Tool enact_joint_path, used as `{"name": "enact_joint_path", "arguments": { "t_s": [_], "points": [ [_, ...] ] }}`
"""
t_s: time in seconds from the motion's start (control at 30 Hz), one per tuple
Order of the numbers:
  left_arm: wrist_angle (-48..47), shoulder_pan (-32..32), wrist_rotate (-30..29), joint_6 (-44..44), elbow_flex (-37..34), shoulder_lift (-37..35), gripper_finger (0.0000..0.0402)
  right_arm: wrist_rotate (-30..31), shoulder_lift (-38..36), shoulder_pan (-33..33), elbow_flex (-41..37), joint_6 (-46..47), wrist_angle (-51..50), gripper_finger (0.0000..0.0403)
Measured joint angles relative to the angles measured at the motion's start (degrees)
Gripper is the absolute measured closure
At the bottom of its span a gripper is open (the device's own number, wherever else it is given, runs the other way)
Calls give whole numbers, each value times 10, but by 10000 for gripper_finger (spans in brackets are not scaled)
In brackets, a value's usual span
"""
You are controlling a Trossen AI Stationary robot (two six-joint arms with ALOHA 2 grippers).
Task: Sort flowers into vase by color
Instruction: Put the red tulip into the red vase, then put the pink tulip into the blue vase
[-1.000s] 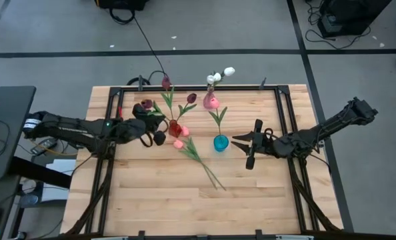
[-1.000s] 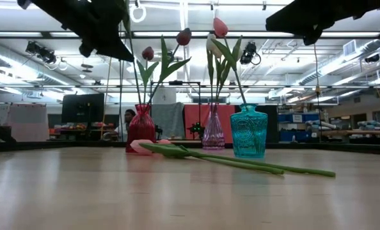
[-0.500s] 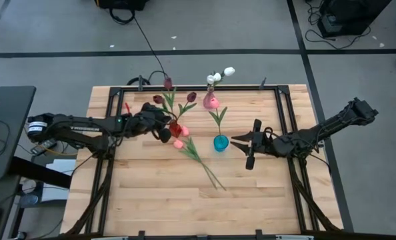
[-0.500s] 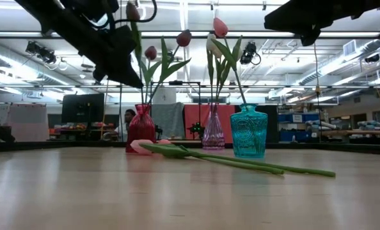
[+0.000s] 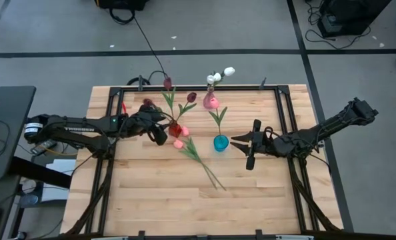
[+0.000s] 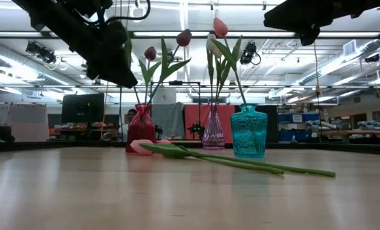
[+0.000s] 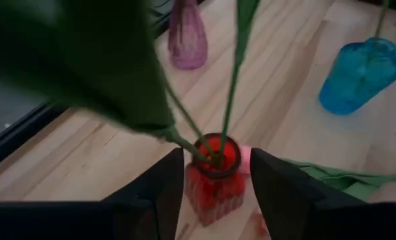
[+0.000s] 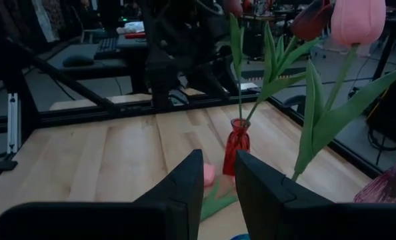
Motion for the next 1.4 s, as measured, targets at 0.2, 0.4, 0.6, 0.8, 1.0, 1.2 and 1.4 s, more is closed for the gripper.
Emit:
{"name": "enact_joint_path", "arguments": {
  "t_s": [0.2,0.4,0.6,0.8,1.0,1.2,1.4],
  "points": [
    [-9,-31,-1,21,0,-10,223,3,0,0,0,0,0,306],
    [-36,-55,-13,20,0,-31,224,3,0,0,0,1,0,306],
    [-78,-77,-27,13,0,-74,224,4,0,0,0,0,0,306],
    [-94,-120,-16,15,0,-121,224,5,0,0,0,1,0,306],
    [-7,-187,64,64,-8,-130,224,-19,13,-1,0,39,0,306],
    [157,-243,92,103,-64,-110,224,-44,95,3,12,91,2,307],
    [307,-278,68,88,-120,-78,224,-47,200,25,71,102,3,307]
  ]
}}
